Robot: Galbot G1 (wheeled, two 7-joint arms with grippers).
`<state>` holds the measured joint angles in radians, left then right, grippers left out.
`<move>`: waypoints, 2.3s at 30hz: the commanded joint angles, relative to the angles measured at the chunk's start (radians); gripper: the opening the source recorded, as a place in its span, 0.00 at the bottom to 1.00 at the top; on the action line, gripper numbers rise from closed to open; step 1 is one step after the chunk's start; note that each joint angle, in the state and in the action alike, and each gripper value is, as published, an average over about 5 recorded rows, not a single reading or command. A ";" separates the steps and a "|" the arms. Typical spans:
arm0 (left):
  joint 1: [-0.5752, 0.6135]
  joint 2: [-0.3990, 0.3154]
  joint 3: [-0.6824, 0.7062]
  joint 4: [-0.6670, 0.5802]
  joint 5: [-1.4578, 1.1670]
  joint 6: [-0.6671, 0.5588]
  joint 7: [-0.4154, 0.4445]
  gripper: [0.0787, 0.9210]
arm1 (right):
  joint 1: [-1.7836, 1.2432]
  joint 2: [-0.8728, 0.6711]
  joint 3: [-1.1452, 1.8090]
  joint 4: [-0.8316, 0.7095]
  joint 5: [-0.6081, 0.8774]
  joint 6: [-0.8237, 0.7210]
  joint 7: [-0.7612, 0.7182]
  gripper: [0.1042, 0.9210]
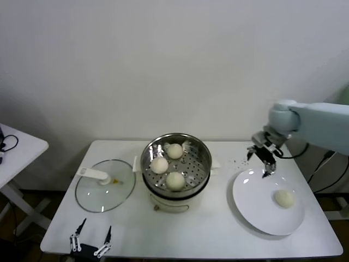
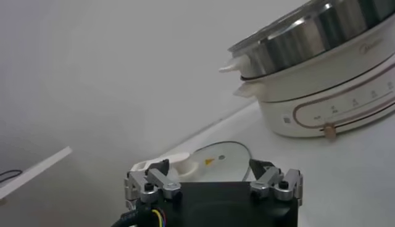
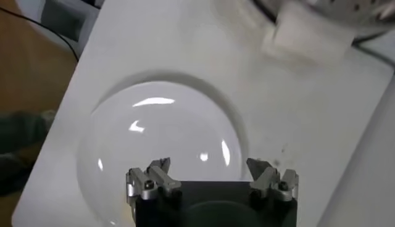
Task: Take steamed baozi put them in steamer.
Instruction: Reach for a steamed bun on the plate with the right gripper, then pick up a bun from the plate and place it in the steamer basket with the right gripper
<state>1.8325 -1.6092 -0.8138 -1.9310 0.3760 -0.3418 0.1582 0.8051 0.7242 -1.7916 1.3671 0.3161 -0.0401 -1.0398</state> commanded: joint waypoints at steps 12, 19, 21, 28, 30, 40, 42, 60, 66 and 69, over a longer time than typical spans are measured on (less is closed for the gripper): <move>0.007 -0.049 -0.002 0.011 -0.002 -0.007 -0.005 0.88 | -0.444 -0.199 0.328 -0.167 -0.179 -0.030 0.034 0.88; 0.006 -0.049 0.000 0.019 0.008 -0.010 -0.008 0.88 | -0.509 -0.205 0.399 -0.195 -0.207 -0.022 0.037 0.88; 0.005 -0.049 0.001 0.020 0.010 -0.010 -0.009 0.88 | -0.522 -0.206 0.412 -0.199 -0.212 -0.022 0.038 0.88; 0.001 -0.049 0.001 0.024 0.010 -0.010 -0.008 0.88 | -0.574 -0.207 0.458 -0.216 -0.241 -0.010 0.044 0.88; 0.001 -0.049 0.003 0.024 0.010 -0.010 -0.008 0.88 | -0.586 -0.204 0.476 -0.226 -0.256 -0.005 0.049 0.88; 0.003 -0.049 0.004 0.025 0.014 -0.014 -0.009 0.88 | -0.594 -0.199 0.496 -0.232 -0.282 0.009 0.048 0.88; 0.004 -0.049 0.004 0.024 0.014 -0.014 -0.009 0.88 | -0.596 -0.198 0.497 -0.231 -0.284 0.009 0.047 0.88; 0.012 -0.049 0.009 0.009 0.019 -0.016 -0.009 0.88 | -0.346 -0.207 0.330 -0.103 -0.216 -0.002 0.049 0.62; 0.011 -0.049 0.010 0.002 0.016 -0.016 -0.007 0.88 | 0.039 -0.163 0.014 0.081 0.003 -0.056 0.031 0.62; 0.012 -0.049 0.010 -0.004 0.015 -0.016 -0.007 0.88 | 0.178 -0.114 -0.060 0.149 0.105 -0.083 0.023 0.62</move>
<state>1.8434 -1.6092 -0.8040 -1.9308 0.3933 -0.3585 0.1503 0.5227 0.5410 -1.5262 1.3012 0.1581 -0.0673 -1.0012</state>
